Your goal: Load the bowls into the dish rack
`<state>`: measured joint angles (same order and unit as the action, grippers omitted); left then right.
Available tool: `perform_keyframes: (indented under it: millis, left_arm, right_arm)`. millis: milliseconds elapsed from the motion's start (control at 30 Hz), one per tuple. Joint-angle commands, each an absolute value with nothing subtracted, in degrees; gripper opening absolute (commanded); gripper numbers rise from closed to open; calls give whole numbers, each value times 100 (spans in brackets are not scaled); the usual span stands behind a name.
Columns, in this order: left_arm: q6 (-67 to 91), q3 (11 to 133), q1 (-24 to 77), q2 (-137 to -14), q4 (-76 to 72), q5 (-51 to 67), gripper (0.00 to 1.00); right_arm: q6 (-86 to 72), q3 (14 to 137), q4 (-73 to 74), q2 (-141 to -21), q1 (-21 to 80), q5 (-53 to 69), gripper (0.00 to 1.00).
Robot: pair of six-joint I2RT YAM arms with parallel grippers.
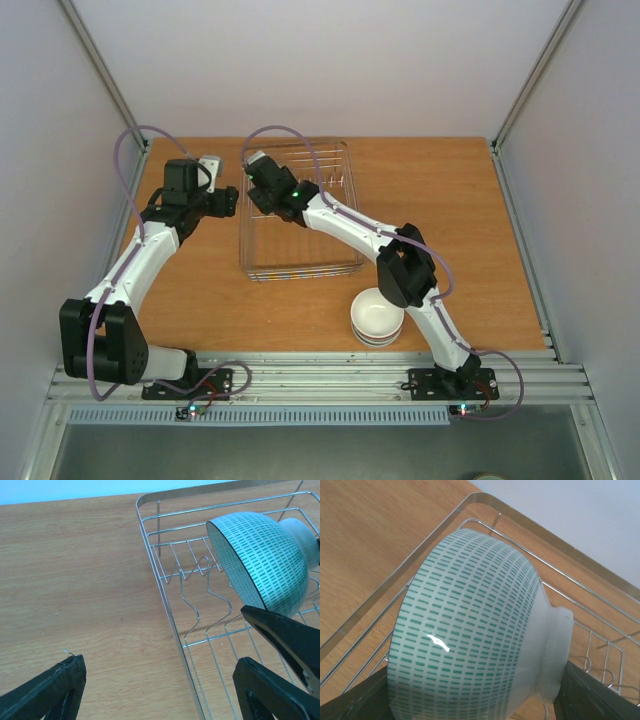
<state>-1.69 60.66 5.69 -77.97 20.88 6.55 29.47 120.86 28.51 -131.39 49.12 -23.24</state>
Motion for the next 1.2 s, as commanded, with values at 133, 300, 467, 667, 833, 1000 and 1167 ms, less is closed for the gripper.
perform_keyframes:
  millis: [133,300,467,667,833,1000,1167]
  left_arm:
    - [-132,6001,527,-7795,1782,580,81]
    - [-136,6003,527,-7813,1777,561,81]
    - [-123,6012,519,-7811,1782,487,81]
    - [-114,6020,510,-7813,1783,462,81]
    - [-106,6021,510,-7826,1773,475,81]
    - [-110,6020,510,-7847,1783,490,81]
    - [-105,6020,510,-7864,1781,509,81]
  right_arm:
    - [3159,12595,2558,-13217,4887,-2651,1]
    - [3169,12917,2646,-13472,4875,-2623,1]
    - [3165,13190,2768,-13701,4869,-2579,1]
    - [3151,13227,2849,-13793,4852,-2579,1]
    - [3118,13362,3058,-13963,4843,-2503,1]
    - [3139,13605,3182,-14214,4838,-2536,2]
    - [3126,13970,3374,-14490,4812,-2531,15]
